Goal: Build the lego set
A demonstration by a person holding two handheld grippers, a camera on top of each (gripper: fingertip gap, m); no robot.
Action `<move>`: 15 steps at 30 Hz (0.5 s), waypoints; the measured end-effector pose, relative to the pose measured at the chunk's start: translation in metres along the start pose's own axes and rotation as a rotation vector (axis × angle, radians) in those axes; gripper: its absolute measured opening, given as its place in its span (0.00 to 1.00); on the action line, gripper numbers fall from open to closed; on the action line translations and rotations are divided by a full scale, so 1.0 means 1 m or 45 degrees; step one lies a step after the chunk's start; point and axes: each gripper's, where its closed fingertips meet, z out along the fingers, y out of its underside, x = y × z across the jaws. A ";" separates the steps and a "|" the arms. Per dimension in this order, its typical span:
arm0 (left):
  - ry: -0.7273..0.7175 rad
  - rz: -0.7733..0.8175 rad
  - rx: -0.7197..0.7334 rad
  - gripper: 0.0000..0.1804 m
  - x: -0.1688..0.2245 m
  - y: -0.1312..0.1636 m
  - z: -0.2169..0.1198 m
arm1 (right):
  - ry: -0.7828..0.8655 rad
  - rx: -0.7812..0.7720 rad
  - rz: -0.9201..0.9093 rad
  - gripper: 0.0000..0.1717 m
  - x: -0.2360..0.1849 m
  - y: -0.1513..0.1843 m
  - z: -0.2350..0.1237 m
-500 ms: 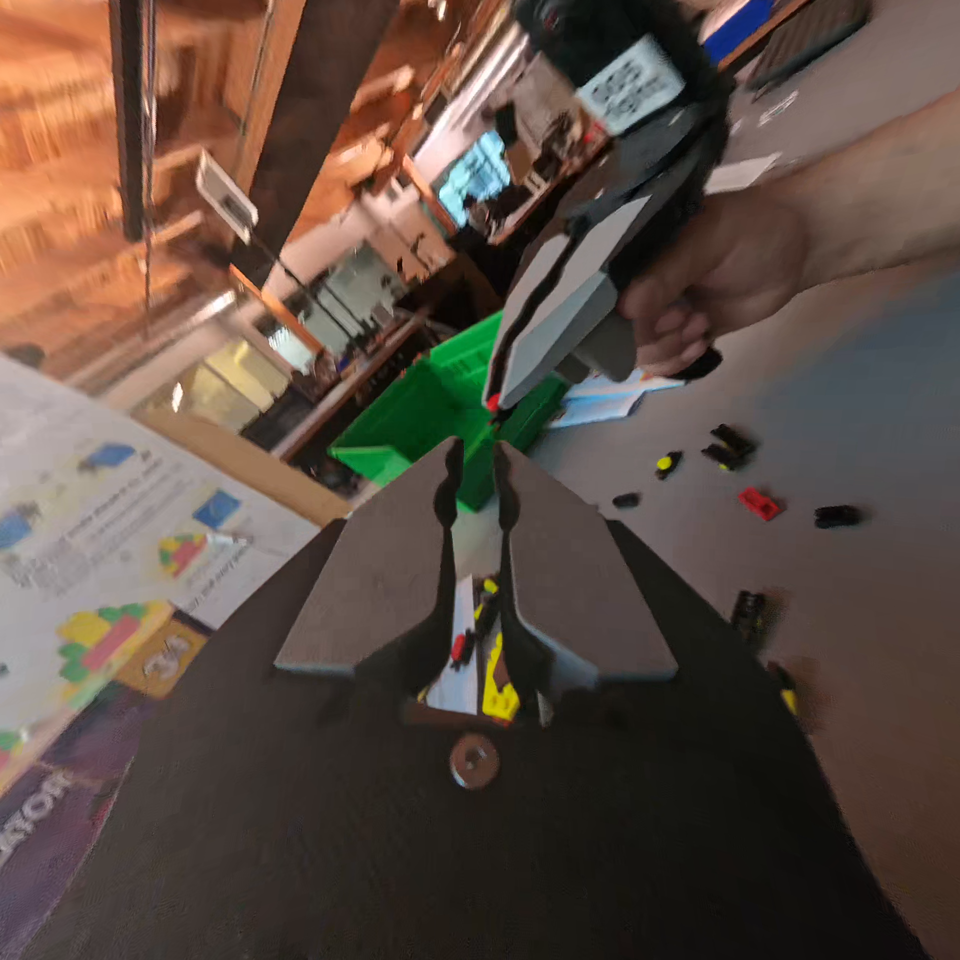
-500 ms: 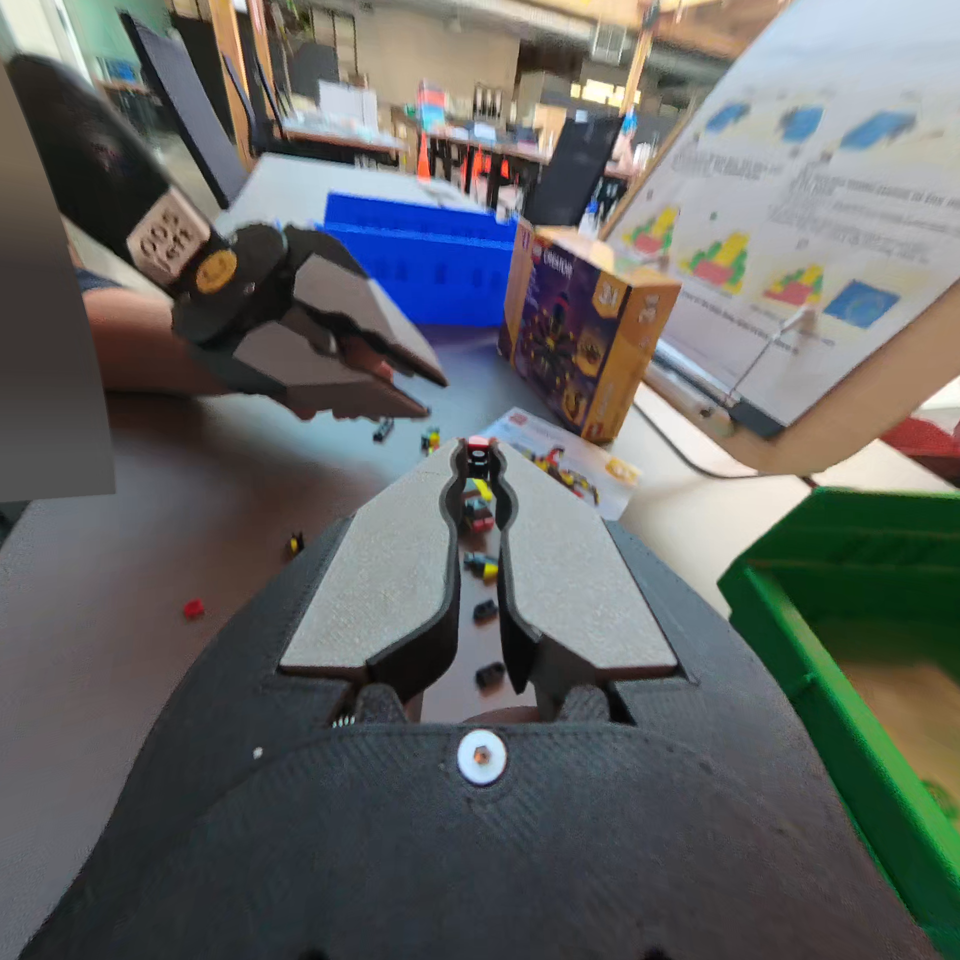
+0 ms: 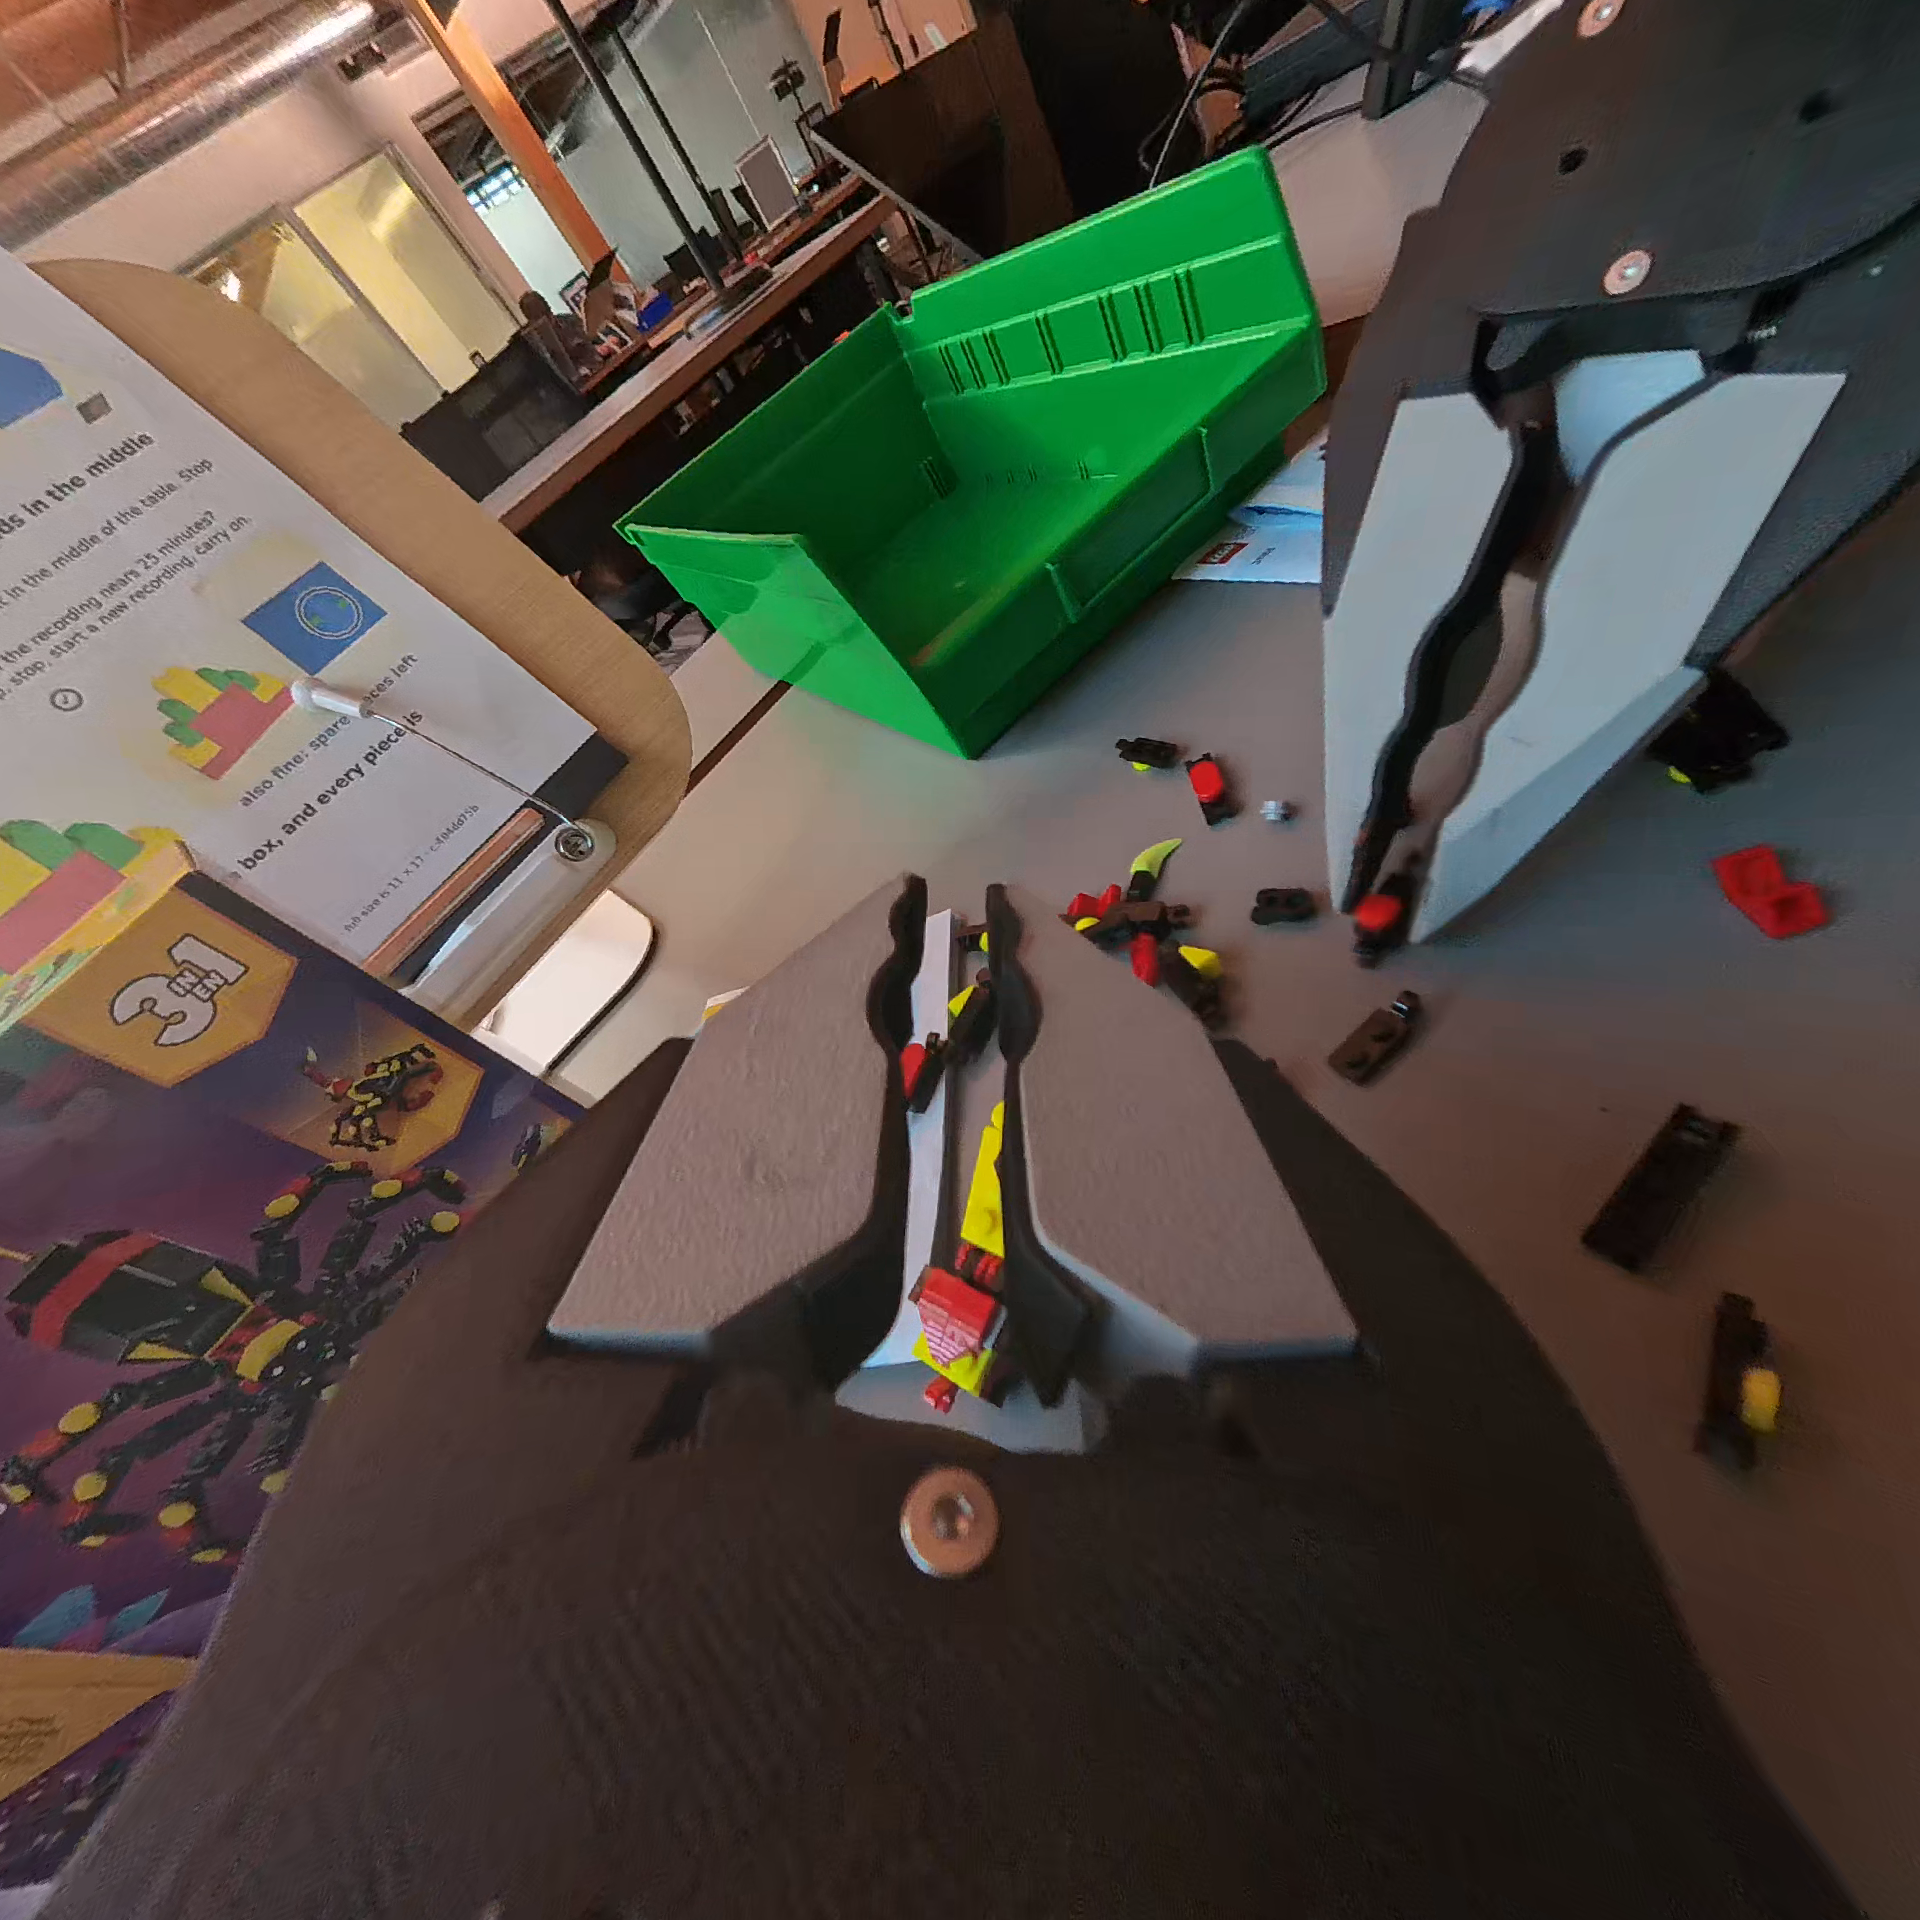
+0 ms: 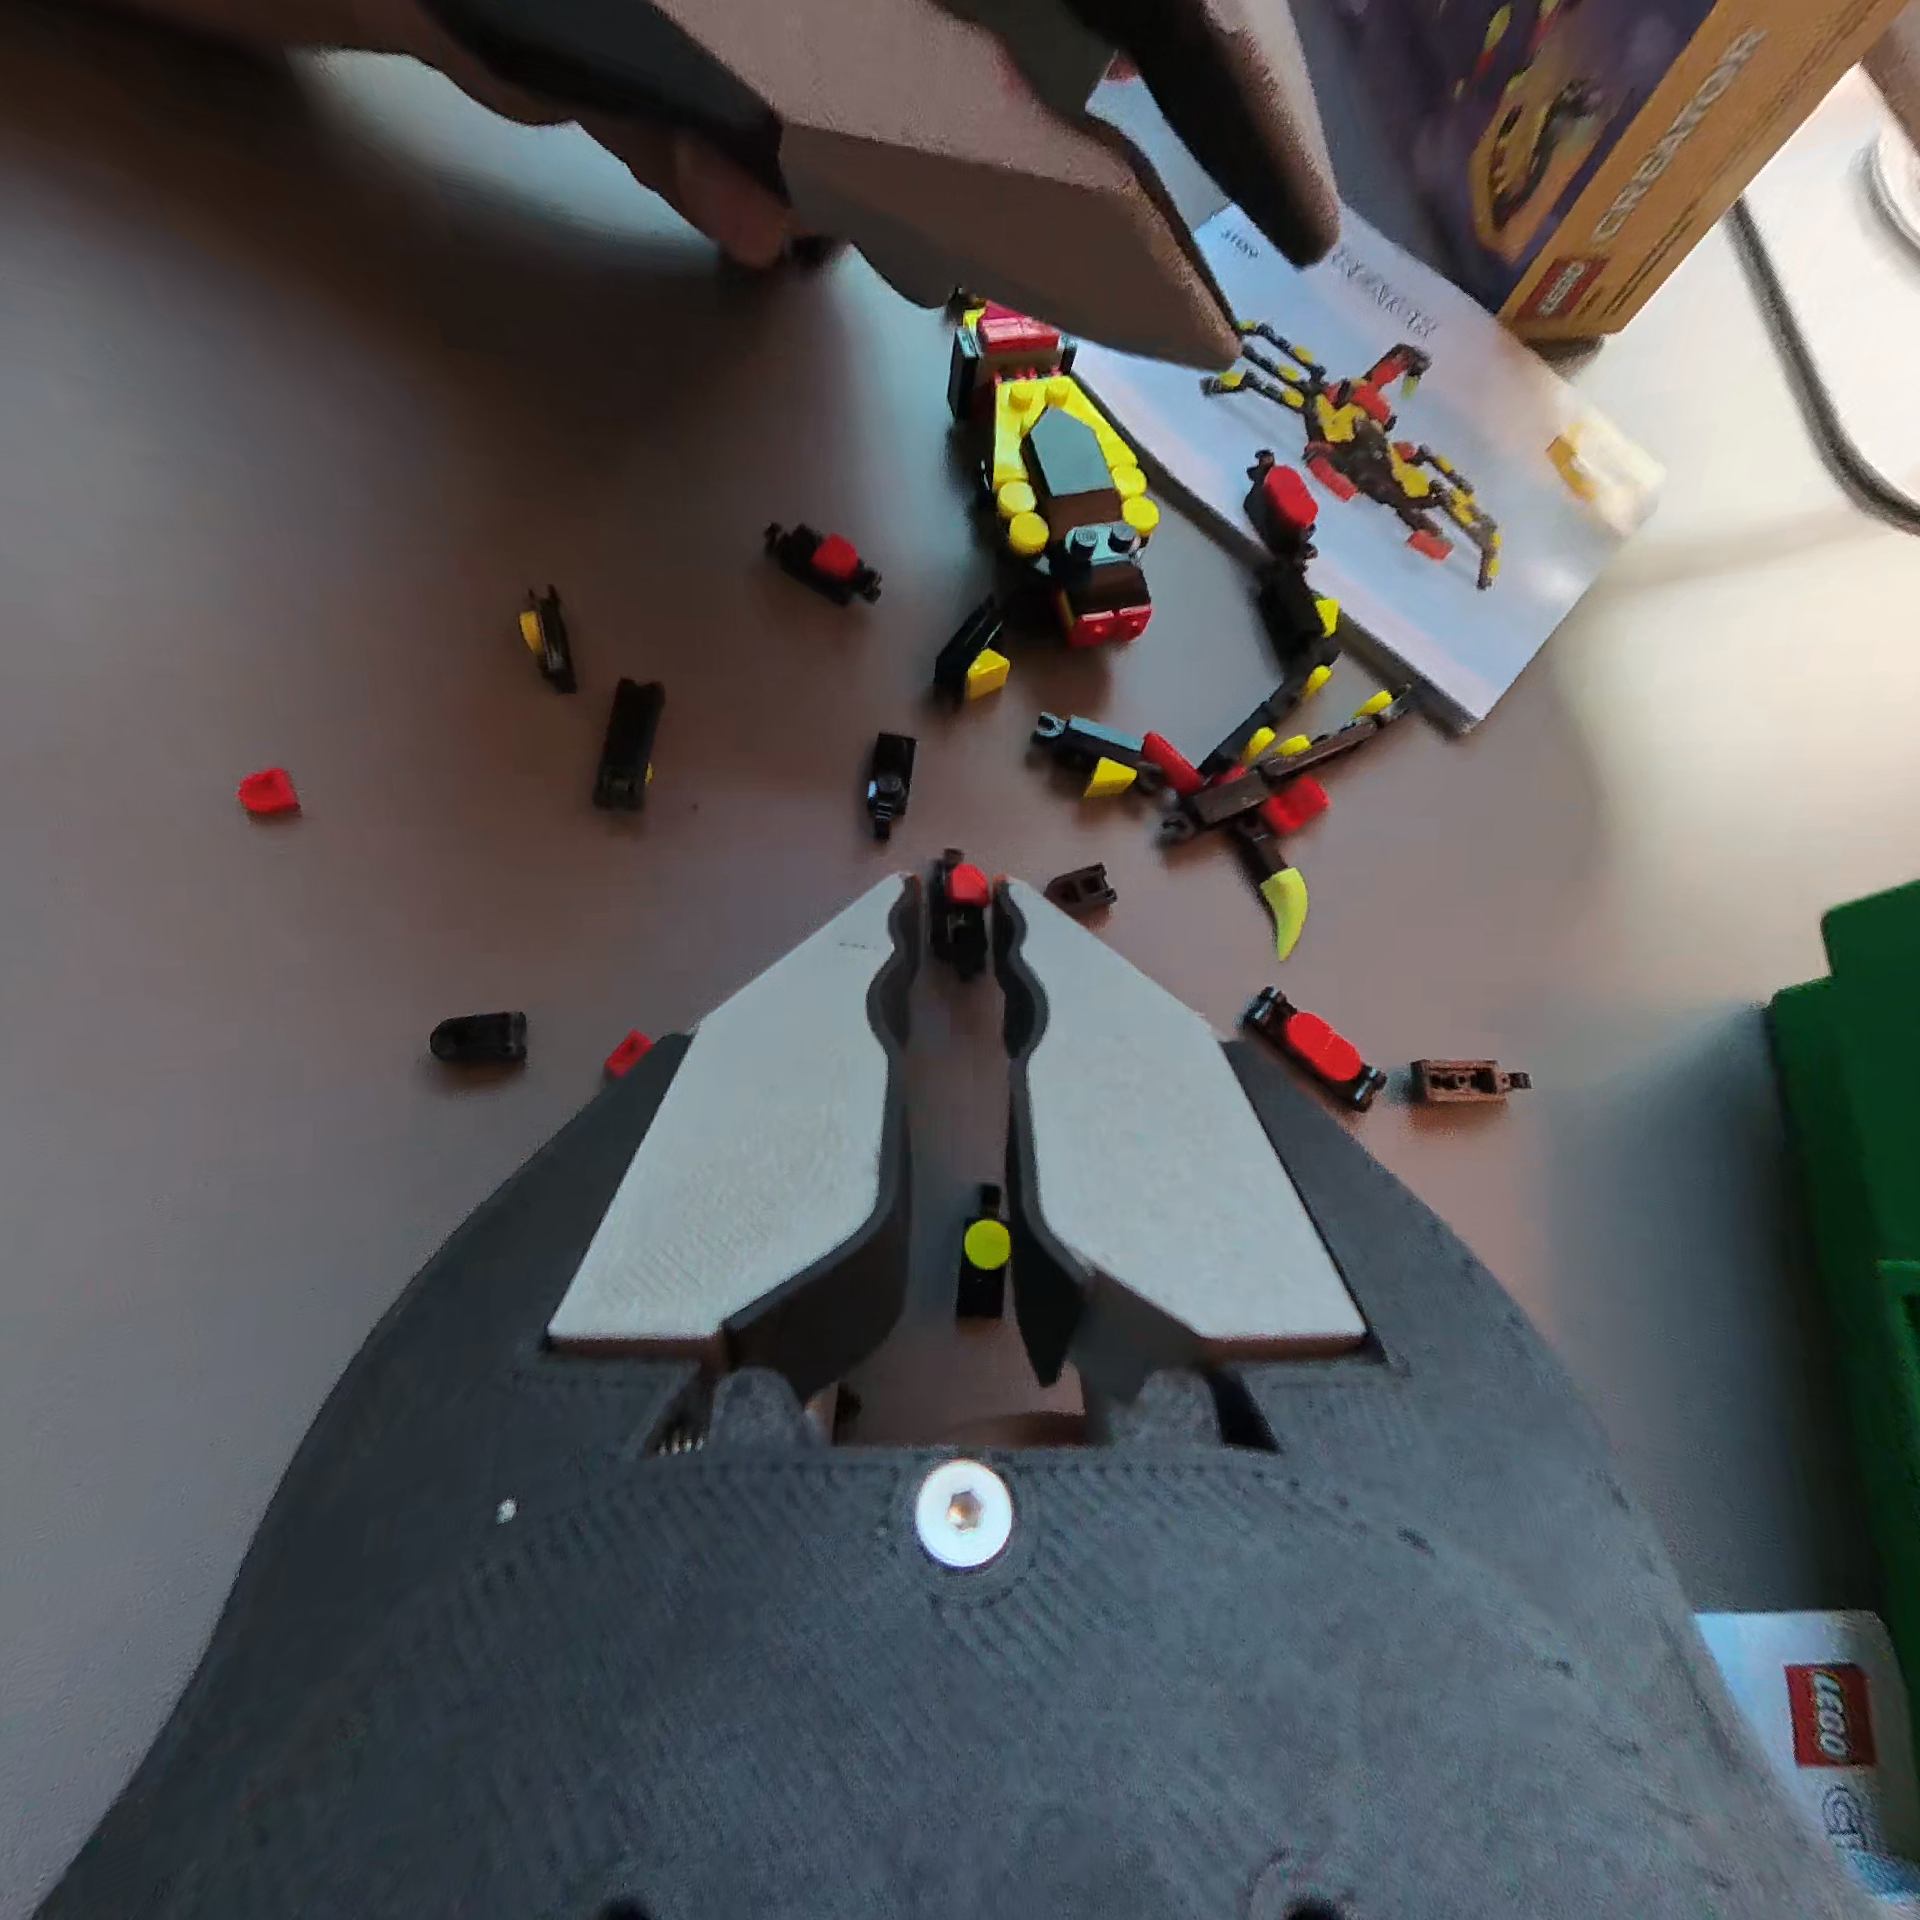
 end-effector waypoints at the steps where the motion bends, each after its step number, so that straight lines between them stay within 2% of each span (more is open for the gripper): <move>1: -0.002 0.003 -0.007 0.05 0.000 0.001 0.001 | 0.007 -0.014 -0.001 0.09 0.000 0.001 0.001; 4: 0.004 -0.012 -0.014 0.05 -0.001 0.002 0.001 | -0.006 0.008 0.018 0.12 0.000 0.000 -0.002; 8: -0.001 -0.119 0.030 0.03 -0.011 -0.001 -0.002 | 0.006 0.169 0.092 0.11 0.011 -0.012 -0.016; 15: -0.080 -0.164 0.071 0.01 -0.031 0.001 -0.006 | 0.271 0.453 0.201 0.09 0.057 -0.028 -0.045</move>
